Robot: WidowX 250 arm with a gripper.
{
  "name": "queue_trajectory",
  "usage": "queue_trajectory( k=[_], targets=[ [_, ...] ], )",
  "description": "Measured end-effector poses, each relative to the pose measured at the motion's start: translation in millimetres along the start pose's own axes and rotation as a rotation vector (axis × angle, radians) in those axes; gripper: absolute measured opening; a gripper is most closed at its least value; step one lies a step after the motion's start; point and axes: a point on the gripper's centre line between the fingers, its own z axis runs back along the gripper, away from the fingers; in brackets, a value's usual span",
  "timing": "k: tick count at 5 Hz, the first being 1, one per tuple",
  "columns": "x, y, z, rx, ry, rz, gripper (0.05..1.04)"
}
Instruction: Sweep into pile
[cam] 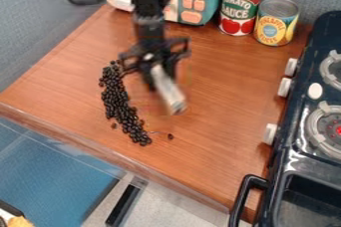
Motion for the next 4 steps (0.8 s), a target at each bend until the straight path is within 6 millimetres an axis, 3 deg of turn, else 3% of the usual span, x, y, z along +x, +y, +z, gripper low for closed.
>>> queue_trajectory(
  k=[1, 2, 3, 4],
  targets=[
    [9.3, -43.3, 35.8, -0.128, -0.012, 0.025, 0.386],
    [26.6, -69.5, 17.2, -0.107, 0.000, 0.060, 0.386],
    [52.6, -82.9, -12.3, -0.053, -0.021, 0.113, 0.386],
    [65.7, -82.2, -28.0, -0.010, -0.038, 0.141, 0.386]
  ],
)
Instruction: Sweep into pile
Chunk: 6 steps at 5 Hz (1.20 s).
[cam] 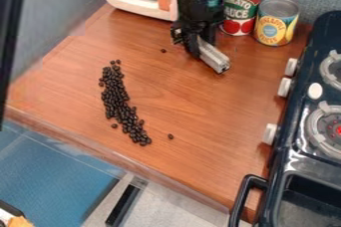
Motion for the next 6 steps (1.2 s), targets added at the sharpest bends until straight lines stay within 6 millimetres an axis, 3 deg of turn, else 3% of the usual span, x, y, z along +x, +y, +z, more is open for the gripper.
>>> queue_trajectory(
  k=[2, 4, 6],
  targets=[
    [12.6, 15.5, -2.9, -0.009, -0.046, 0.026, 0.386],
    [38.4, 72.1, 5.2, 0.005, -0.096, 0.137, 0.386],
    [26.1, 108.2, 9.6, 0.026, -0.093, 0.148, 0.386]
  ],
)
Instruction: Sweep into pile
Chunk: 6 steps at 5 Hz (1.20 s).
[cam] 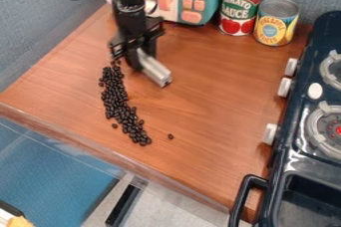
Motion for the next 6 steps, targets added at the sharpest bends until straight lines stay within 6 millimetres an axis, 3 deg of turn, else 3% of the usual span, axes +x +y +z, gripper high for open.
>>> queue_trajectory(
  k=[3, 4, 5, 6],
  targets=[
    [-22.4, 27.3, 10.0, -0.035, 0.010, 0.039, 0.386],
    [-24.3, 26.0, 11.1, -0.047, 0.022, 0.043, 0.386],
    [-41.3, 9.0, 25.4, -0.123, 0.071, 0.021, 0.386],
    [-78.6, -11.8, 37.0, -0.170, 0.156, -0.049, 0.386]
  ],
)
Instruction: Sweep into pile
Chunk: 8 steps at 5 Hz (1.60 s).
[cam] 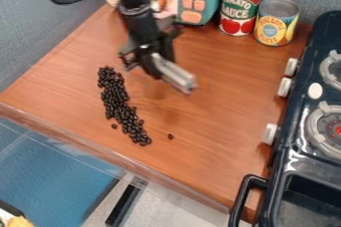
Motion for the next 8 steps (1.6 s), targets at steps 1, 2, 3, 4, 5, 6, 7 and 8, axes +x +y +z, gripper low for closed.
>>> queue_trajectory(
  k=[1, 2, 3, 4, 5, 6, 7, 8],
  targets=[
    [-34.2, -10.0, -11.5, 0.023, 0.017, -0.121, 0.386],
    [-56.8, -5.7, -23.4, 0.076, 0.012, -0.234, 0.386],
    [-68.9, 3.5, -35.6, 0.158, -0.008, -0.409, 0.386],
    [-62.5, 12.1, -40.1, 0.202, -0.062, -0.505, 0.386],
    [-54.4, 16.5, -43.5, 0.231, -0.077, -0.535, 0.386],
    [-31.4, 24.2, -37.3, 0.265, -0.105, -0.490, 0.386],
    [0.4, 31.3, -22.3, 0.293, -0.139, -0.394, 0.386],
    [11.6, 33.9, -13.6, 0.319, -0.155, -0.363, 0.386]
  ],
)
